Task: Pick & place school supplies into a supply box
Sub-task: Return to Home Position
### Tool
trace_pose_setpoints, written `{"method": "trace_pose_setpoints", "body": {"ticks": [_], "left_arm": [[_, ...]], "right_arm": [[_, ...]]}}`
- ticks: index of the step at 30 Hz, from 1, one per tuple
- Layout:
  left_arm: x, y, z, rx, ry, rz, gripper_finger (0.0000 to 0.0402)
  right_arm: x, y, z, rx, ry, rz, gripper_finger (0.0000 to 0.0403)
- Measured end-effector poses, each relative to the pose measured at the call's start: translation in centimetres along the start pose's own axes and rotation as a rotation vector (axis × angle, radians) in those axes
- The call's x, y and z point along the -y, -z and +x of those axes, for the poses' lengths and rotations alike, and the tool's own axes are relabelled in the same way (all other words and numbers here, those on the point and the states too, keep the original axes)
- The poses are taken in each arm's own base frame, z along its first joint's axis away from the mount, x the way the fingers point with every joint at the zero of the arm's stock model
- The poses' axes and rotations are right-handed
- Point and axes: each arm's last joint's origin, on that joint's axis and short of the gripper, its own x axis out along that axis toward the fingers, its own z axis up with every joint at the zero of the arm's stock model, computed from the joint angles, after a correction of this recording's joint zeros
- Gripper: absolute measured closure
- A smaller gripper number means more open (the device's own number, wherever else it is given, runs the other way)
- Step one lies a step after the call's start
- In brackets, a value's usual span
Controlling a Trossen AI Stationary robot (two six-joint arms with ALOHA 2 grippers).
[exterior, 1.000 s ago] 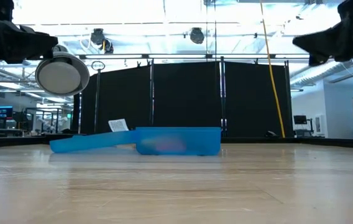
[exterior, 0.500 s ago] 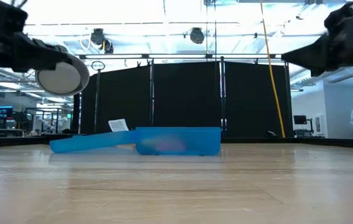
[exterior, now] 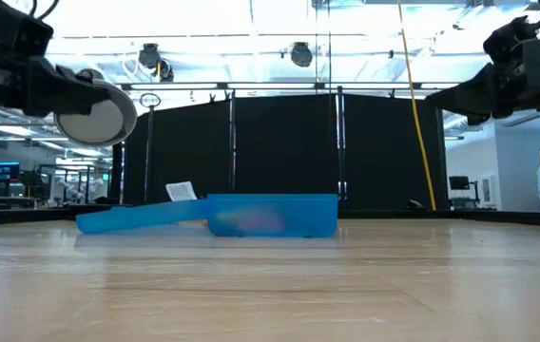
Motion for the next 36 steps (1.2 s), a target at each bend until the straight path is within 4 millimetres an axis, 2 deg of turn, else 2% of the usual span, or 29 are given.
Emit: {"method": "trace_pose_setpoints", "body": {"ticks": [7,15,30,36], "left_arm": [[0.2,-1.0,-0.2,0.101,0.007,0.078,0.0401],[0.4,-0.3,-0.5,0.044,0.024,0.108,0.0401],[0.4,-0.1,-0.5,0.019,0.020,0.028,0.0401],[0.4,-0.1,-0.5,0.017,0.022,-0.063,0.0385]], "right_arm": [[0.1,-1.2,-0.3,0.123,0.006,-0.051,0.0403],[0.1,-0.8,-0.4,0.097,0.006,-0.066,0.0403],[0.1,-0.7,-0.4,0.083,0.003,-0.001,0.0403],[0.1,-0.6,-0.4,0.076,0.001,0.048,0.0403]]}}
